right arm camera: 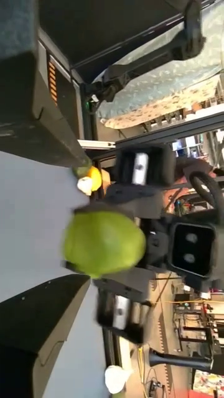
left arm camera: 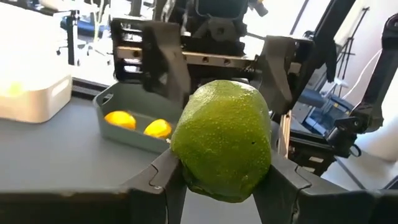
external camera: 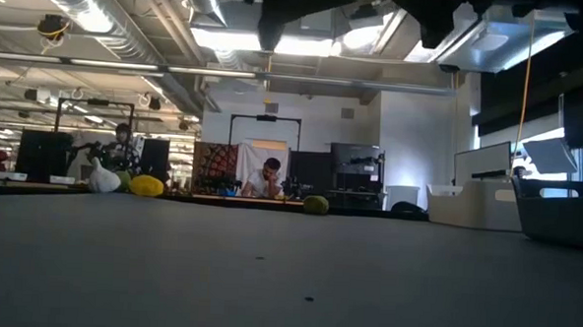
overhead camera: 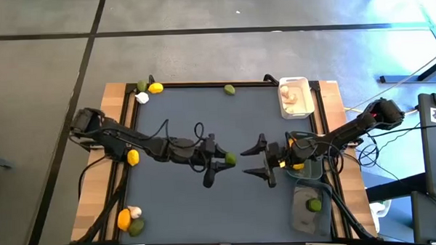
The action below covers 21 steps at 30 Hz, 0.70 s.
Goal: Sort produce into baskets
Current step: Put the green lime into the black bin
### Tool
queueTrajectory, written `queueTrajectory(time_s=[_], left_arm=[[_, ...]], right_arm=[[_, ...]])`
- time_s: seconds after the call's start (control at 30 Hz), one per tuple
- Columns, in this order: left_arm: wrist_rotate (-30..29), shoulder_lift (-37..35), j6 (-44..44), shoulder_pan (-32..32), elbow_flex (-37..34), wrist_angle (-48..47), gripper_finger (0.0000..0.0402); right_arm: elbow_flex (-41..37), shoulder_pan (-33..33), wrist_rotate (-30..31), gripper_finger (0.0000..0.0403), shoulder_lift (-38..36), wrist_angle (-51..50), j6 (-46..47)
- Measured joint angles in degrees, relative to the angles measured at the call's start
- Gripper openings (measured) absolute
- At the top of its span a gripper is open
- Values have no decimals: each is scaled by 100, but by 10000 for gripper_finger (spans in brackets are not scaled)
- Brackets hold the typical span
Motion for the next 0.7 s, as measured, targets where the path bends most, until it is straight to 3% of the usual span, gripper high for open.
queueTrajectory(time_s=[0.27,0.43,0.53,0.7], left_arm=[[1,821,392,-111,816,130,148],[2,866,515,-107,946,136,148],[-7,840,594,-109,946,90,148],[-20,839,565,-107,944,26,148]], right_arm=[[130,0,-6,293,100,-48,43],[130,2,-107,286,100,-80,39],[130,2,-224,256,100,-23,39],[128,7,-202,173,95,-32,-119]])
